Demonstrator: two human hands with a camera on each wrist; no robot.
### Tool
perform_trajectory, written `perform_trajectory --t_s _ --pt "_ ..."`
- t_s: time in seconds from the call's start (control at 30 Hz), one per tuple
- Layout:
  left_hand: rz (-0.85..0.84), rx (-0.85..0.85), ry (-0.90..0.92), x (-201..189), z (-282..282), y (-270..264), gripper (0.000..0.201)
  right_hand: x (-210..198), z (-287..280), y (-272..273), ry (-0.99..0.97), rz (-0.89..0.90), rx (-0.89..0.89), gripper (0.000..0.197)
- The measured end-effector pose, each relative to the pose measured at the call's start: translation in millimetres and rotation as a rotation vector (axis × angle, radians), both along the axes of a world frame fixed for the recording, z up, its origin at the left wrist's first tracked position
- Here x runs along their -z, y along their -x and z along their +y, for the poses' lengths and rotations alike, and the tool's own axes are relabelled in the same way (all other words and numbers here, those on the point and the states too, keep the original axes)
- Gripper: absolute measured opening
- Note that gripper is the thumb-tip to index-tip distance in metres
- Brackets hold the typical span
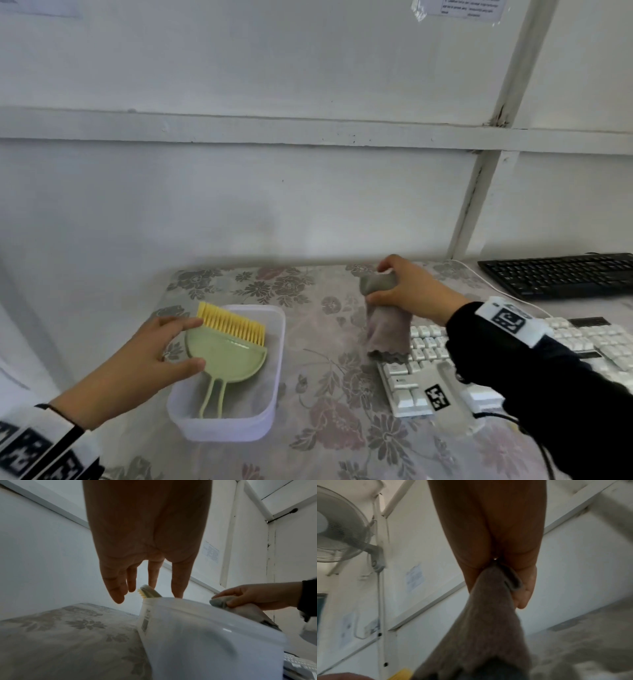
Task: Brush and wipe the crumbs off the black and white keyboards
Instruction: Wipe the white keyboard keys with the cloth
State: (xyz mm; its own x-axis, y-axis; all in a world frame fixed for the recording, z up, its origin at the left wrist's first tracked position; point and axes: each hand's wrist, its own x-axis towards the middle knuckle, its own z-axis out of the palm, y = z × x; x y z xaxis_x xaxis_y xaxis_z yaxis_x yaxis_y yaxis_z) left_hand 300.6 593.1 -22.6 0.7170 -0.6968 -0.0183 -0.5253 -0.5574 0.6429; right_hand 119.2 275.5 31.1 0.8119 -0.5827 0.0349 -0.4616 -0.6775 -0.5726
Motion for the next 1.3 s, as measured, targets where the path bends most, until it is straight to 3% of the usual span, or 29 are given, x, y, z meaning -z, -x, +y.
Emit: perform_trajectory --t_s 0.23,0.43,0.67,0.87,0.97,1.03,1.13,1.2,1.3 --pt "-0.232 0.008 -0.009 -35.0 -46.6 52.8 0.043 11.1 -67.8 63.6 0.017 0.163 -0.013 0.029" --pt "-0.211 0.176 0.022 -47.4 -108.3 111.1 0.046 23.8 -85.1 84.4 0.139 0.370 -0.243 0.039" --pt "-0.106 0.305 -0.226 -37.5 -176.1 162.1 0.073 28.3 -73.4 95.7 0.264 0.419 -0.310 0.044" --pt "-0.017 0.228 -0.365 -7.6 -207.7 180.6 0.091 34.8 -63.1 104.0 0.324 0.545 -0.413 0.067" --pt "0.021 0.183 -0.366 4.5 -214.2 182.3 0.122 36.2 -65.9 107.1 0.402 0.561 -0.468 0.067" --pt "0.035 0.147 -0.341 20.2 -214.2 174.8 0.144 33.9 -66.7 108.0 0.406 0.556 -0.489 0.062" --pt "0.075 0.102 -0.330 34.6 -212.8 173.8 0.149 32.4 -72.5 107.4 0.381 0.536 -0.535 0.050" --pt "0.094 0.089 -0.326 28.1 -212.1 182.1 0.149 34.0 -78.9 103.9 0.344 0.527 -0.531 0.041" --pt "0.106 0.064 -0.294 17.2 -213.3 193.8 0.129 32.3 -88.6 94.0 0.224 0.506 -0.480 0.018"
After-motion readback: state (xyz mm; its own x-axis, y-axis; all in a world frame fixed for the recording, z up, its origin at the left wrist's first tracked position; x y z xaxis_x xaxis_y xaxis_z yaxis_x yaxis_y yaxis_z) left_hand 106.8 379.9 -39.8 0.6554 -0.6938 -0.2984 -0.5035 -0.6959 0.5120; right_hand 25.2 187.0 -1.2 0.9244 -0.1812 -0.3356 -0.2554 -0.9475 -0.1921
